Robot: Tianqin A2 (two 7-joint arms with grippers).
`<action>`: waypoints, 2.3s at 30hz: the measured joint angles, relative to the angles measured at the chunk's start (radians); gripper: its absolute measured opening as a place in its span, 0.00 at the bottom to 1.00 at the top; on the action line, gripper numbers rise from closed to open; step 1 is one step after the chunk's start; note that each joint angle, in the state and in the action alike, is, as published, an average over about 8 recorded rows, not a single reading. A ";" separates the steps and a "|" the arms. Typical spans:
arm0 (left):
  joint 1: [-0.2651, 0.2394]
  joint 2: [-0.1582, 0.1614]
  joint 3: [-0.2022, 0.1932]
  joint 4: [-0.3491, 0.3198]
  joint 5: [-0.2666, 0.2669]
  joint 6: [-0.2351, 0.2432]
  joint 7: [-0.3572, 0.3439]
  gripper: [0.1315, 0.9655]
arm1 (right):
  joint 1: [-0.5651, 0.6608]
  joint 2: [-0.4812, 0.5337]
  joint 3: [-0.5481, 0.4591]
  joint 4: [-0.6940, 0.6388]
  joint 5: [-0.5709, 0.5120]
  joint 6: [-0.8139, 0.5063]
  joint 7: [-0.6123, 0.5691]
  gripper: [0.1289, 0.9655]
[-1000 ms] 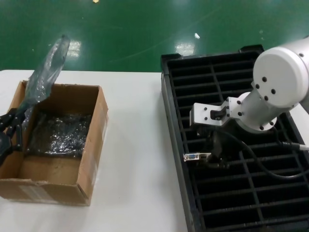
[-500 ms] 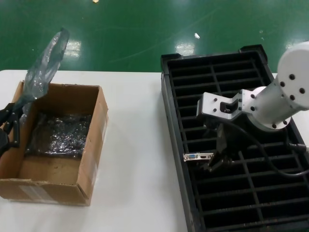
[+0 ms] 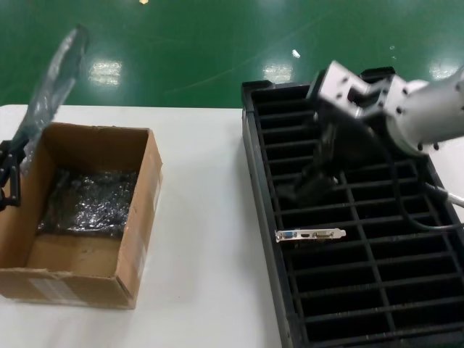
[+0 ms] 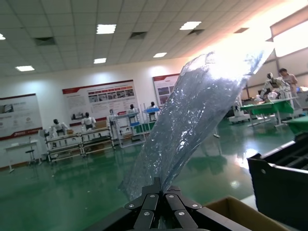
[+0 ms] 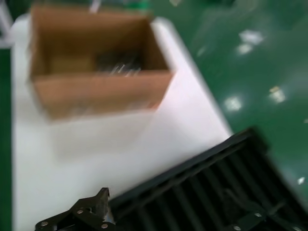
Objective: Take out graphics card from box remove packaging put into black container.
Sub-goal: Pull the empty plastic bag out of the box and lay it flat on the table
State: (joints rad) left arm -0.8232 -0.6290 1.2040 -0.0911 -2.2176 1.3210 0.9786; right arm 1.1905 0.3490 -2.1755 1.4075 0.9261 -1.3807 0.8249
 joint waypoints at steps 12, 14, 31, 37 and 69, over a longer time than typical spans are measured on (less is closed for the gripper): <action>-0.030 0.031 0.001 -0.052 -0.003 -0.038 -0.078 0.01 | -0.124 0.025 0.199 0.088 0.067 0.250 0.071 0.92; -0.017 0.037 0.003 -0.081 -0.003 -0.051 -0.110 0.01 | -0.125 0.026 0.200 0.088 0.070 0.255 0.071 0.94; -0.034 0.089 0.239 -0.171 -0.034 -0.116 -0.628 0.01 | -0.108 0.029 0.172 0.084 0.062 0.233 0.075 1.00; -0.048 0.164 0.485 -0.259 -0.120 -0.220 -0.877 0.01 | -0.107 0.030 0.170 0.084 0.063 0.234 0.076 1.00; -0.160 0.292 0.701 -0.112 0.249 -0.428 -1.477 0.01 | -0.106 0.034 0.165 0.084 0.066 0.238 0.079 1.00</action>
State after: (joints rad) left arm -0.9836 -0.3367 1.9045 -0.2031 -1.9691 0.8926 -0.4987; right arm 1.0849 0.3825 -2.0107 1.4913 0.9922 -1.1431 0.9035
